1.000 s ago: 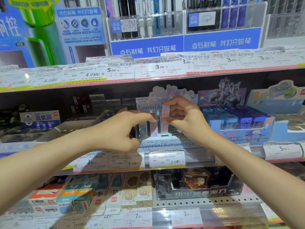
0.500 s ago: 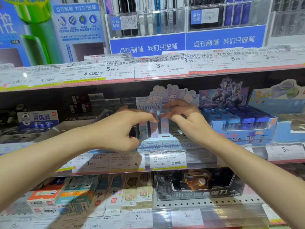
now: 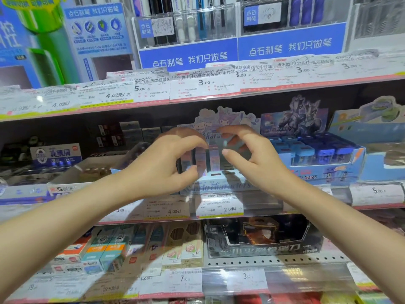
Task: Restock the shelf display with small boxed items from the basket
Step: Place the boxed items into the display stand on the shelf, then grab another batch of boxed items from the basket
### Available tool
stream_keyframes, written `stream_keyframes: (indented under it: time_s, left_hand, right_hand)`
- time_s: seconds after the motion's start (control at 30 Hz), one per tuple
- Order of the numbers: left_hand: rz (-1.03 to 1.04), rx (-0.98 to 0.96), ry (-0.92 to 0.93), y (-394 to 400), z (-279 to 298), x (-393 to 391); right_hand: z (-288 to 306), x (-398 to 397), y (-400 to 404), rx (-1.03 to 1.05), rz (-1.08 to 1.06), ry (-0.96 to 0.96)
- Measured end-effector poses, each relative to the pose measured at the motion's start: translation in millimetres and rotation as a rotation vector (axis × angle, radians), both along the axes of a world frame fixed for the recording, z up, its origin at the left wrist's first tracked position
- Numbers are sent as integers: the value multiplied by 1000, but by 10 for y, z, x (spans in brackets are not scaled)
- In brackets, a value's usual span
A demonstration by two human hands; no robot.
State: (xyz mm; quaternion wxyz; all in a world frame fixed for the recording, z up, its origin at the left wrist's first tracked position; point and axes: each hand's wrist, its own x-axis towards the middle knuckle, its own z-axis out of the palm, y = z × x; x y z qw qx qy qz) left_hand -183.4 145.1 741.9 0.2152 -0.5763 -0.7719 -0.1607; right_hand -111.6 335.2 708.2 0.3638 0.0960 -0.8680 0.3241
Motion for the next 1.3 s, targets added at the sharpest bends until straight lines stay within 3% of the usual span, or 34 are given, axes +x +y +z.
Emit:
stream_keyframes:
  time_s: [0.2,0.5,0.67,0.87,1.07,1.3]
  left_hand:
    - [47,170,-2,-56,-123,356]
    - [169,130,-341,-275,-761,819]
    - [227,96,-472,-550,-1132,890]
    - [291,16,-780,-882,-1793,977]
    - [303,-146,-982,-1154,-2688,1184]
    - [454,-255,-1164,-1165,-3892,1389]
  right_hand:
    - [-31,459,-36,-136,201,94]
    - [-591,808,-170,-368,362,-183]
    - [-1030,959,-366,-379,342,-350]
    - [-1721,1209,-708,-523,311,-652]
    - [-2613,1539,-1057,-570,171,-821]
    - [-3785,1734,-1085,-556,16,-1040]
